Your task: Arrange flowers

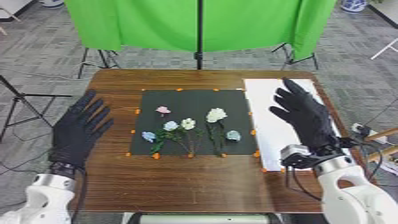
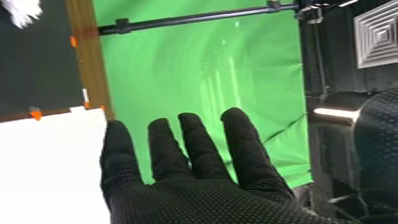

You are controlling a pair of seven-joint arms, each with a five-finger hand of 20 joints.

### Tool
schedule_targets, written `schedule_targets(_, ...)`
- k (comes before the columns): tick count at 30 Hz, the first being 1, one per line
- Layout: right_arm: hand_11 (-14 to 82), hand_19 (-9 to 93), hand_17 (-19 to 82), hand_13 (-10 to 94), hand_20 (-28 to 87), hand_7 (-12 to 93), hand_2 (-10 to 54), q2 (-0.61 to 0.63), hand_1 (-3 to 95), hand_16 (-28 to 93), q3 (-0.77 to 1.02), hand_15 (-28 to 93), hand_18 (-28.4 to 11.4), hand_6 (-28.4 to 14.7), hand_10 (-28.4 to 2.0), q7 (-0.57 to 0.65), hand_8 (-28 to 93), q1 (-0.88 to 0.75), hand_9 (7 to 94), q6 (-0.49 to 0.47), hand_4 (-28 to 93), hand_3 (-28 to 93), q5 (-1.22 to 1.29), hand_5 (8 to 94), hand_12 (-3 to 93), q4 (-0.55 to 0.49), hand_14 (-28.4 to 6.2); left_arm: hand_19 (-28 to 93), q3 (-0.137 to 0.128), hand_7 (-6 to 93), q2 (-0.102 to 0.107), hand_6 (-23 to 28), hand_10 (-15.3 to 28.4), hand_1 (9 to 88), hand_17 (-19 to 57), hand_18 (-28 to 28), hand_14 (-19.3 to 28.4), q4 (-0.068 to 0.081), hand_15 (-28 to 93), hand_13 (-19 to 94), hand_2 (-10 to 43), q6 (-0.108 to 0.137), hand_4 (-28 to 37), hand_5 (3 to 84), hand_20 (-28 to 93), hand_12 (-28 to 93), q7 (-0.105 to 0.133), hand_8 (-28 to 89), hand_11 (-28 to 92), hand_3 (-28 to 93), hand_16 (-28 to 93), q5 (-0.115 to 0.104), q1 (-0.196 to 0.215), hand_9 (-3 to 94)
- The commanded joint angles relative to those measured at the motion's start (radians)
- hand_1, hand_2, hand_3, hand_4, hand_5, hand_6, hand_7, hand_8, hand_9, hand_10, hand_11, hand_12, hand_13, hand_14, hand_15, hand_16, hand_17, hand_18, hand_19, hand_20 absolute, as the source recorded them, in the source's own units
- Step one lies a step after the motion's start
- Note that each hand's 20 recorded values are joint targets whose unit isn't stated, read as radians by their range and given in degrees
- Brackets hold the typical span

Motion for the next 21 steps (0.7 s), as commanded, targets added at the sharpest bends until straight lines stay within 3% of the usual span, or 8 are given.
schedule_targets(1, -3.2, 35, -15, 13, 12, 5, -3.0, -0.015, 7.9, 42, 0.036, -10, -19.9, -4.6, -10.7, 0.012, -7, -0.044, 20.2, -0.044, -28, 79, -0.005, 21.0, 24.8, -0.006, -10.4, 38, -0.03, 22.4, -0.006, -0.9, 8.2, 23.5, -14.6, 19.7, 10.6, -0.011, 12, 12, -4.4, -0.018, -27.7, 20.8, 6, 16, -0.036, -12, 16, 68, 7, 0.042, 0.024, 14.7)
schedule_targets(5, -3.5, 35, -15, 13, 12, 5, -3.0, -0.032, 8.0, 44, 0.027, -11, -19.8, -4.6, -10.4, -0.029, -7, -0.069, 20.0, -0.009, -28, 79, -0.027, 20.8, 25.4, -0.002, -10.2, 38, -0.015, 22.3, -0.011, -0.7, 8.5, 23.7, -14.0, 19.8, 11.0, 0.011, 13, 13, -4.3, -0.016, -27.4, 22.6, 6, 16, -0.042, -12, 17, 68, 7, 0.023, 0.016, 16.5)
schedule_targets(8, -3.3, 36, -15, 14, 12, 5, -3.2, -0.017, 8.1, 45, 0.032, -11, -19.9, -4.7, -10.4, -0.03, -7, -0.08, 20.8, 0.018, -28, 79, -0.016, 21.6, 25.8, -0.01, -10.0, 38, -0.029, 22.0, -0.042, -0.7, 8.5, 24.0, -14.0, 19.8, 11.1, 0.017, 13, 13, -4.1, -0.086, -27.1, 22.7, 6, 15, -0.103, -12, 17, 68, 6, 0.076, -0.015, 16.5)
schedule_targets(10, -3.2, 36, -15, 15, 12, 6, -3.3, 0.016, 8.3, 45, 0.019, -10, -19.9, -4.6, -10.3, -0.028, -7, -0.052, 21.1, 0.037, -28, 80, 0.004, 21.9, 25.9, 0.006, -10.0, 38, -0.062, 21.6, -0.065, -0.8, 8.5, 24.6, -14.3, 20.3, 11.1, 0.034, 13, 13, -4.3, -0.205, -26.8, 22.6, 6, 15, -0.167, -12, 16, 68, 6, 0.135, -0.044, 16.3)
schedule_targets(11, -3.2, 36, -15, 15, 12, 6, -3.4, 0.013, 8.5, 45, 0.023, -10, -19.9, -4.5, -10.4, 0.004, -7, -0.046, 21.2, 0.004, -28, 80, 0.021, 22.0, 25.9, 0.018, -10.0, 37, -0.062, 21.3, -0.062, -0.8, 8.3, 24.9, -14.8, 21.3, 11.0, 0.026, 13, 13, -4.6, -0.19, -26.6, 22.1, 6, 15, -0.187, -11, 16, 68, 6, 0.134, -0.026, 15.8)
schedule_targets(14, -3.2, 36, -15, 15, 12, 6, -3.5, 0.0, 9.0, 45, 0.004, -10, -19.7, -4.7, -10.6, 0.011, -7, -0.022, 20.9, -0.029, -28, 80, -0.004, 21.9, 26.1, 0.04, -9.9, 37, -0.068, 20.9, -0.063, -0.8, 8.0, 25.2, -15.7, 23.0, 11.1, 0.017, 12, 12, -5.3, -0.173, -26.2, 21.1, 5, 15, -0.172, -11, 15, 67, 6, 0.082, 0.012, 14.8)
schedule_targets(17, -3.3, 36, -15, 14, 11, 6, -3.4, 0.0, 9.1, 46, 0.003, -11, -19.8, -4.7, -10.7, -0.014, -7, -0.033, 20.5, 0.012, -28, 80, -0.032, 21.7, 26.3, 0.031, -10.1, 38, -0.037, 20.8, -0.051, -0.6, 8.1, 25.1, -15.8, 23.5, 11.3, 0.033, 12, 12, -5.4, -0.146, -26.1, 21.3, 5, 16, -0.148, -11, 15, 67, 6, 0.094, -0.019, 14.8)
schedule_targets(21, -3.4, 37, -15, 15, 11, 6, -3.3, -0.018, 9.2, 46, -0.004, -11, -20.0, -4.8, -10.9, 0.017, -7, -0.026, 20.8, 0.001, -28, 80, 0.003, 21.9, 26.4, 0.047, -10.2, 38, -0.042, 21.3, -0.045, -0.4, 8.4, 24.8, -15.6, 22.7, 11.3, 0.016, 12, 12, -4.9, -0.098, -26.0, 22.1, 5, 16, -0.136, -11, 16, 67, 6, 0.08, 0.011, 15.2)
